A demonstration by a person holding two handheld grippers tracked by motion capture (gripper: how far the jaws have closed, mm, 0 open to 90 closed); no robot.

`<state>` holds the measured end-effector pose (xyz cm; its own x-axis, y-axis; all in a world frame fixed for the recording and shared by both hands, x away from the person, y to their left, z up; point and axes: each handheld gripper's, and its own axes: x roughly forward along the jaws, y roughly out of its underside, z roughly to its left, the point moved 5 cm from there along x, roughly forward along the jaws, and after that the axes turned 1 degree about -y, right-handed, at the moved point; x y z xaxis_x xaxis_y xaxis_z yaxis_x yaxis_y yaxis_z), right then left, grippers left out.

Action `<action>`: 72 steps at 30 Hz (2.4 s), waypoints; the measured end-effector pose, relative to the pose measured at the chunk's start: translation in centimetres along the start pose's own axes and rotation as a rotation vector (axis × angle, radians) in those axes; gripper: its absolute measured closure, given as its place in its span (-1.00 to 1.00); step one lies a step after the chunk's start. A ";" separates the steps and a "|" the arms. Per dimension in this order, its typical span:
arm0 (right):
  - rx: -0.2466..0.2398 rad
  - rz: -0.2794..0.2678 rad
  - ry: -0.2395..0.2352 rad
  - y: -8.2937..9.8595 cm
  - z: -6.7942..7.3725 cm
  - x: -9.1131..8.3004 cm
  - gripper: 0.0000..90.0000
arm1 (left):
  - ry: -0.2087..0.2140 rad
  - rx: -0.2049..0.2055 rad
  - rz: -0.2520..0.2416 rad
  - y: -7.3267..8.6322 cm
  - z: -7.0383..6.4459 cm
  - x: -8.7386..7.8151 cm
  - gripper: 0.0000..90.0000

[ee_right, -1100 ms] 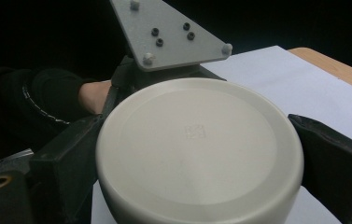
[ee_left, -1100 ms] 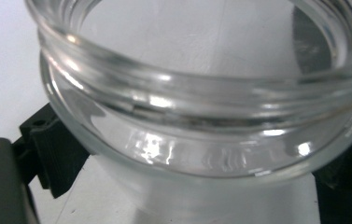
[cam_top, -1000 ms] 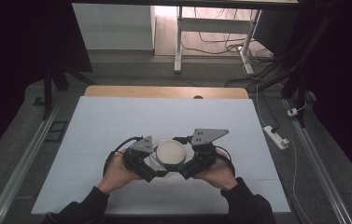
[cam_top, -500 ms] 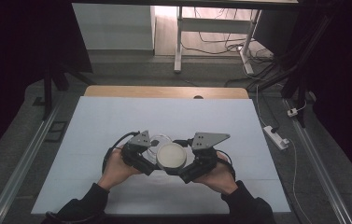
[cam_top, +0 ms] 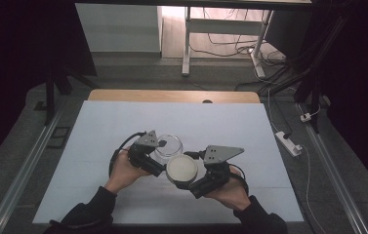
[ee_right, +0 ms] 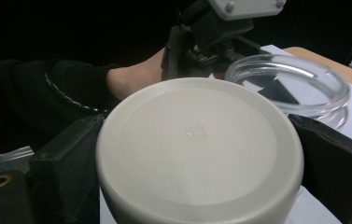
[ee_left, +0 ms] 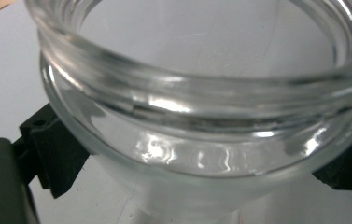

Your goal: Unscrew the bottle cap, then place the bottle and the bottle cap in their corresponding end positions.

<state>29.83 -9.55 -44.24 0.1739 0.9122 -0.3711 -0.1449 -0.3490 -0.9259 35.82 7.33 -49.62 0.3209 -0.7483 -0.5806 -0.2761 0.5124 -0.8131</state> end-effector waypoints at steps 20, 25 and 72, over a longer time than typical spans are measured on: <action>-0.008 0.026 0.004 1.6 0.8 0.8 -0.83 | -0.034 -0.017 -0.014 -0.8 2.3 0.5 -0.83; -0.012 0.030 0.010 2.3 0.7 1.3 -0.83 | -0.047 -0.026 -0.009 -0.8 2.9 0.9 -0.83; 0.000 0.151 0.056 8.3 -2.3 7.3 -0.84 | -0.116 -0.084 0.007 0.3 7.3 6.1 -0.83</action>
<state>32.15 -6.32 -54.78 0.2045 0.8357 -0.5097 -0.1739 -0.4814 -0.8591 44.30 5.96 -53.69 0.4196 -0.6885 -0.5915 -0.3520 0.4772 -0.8052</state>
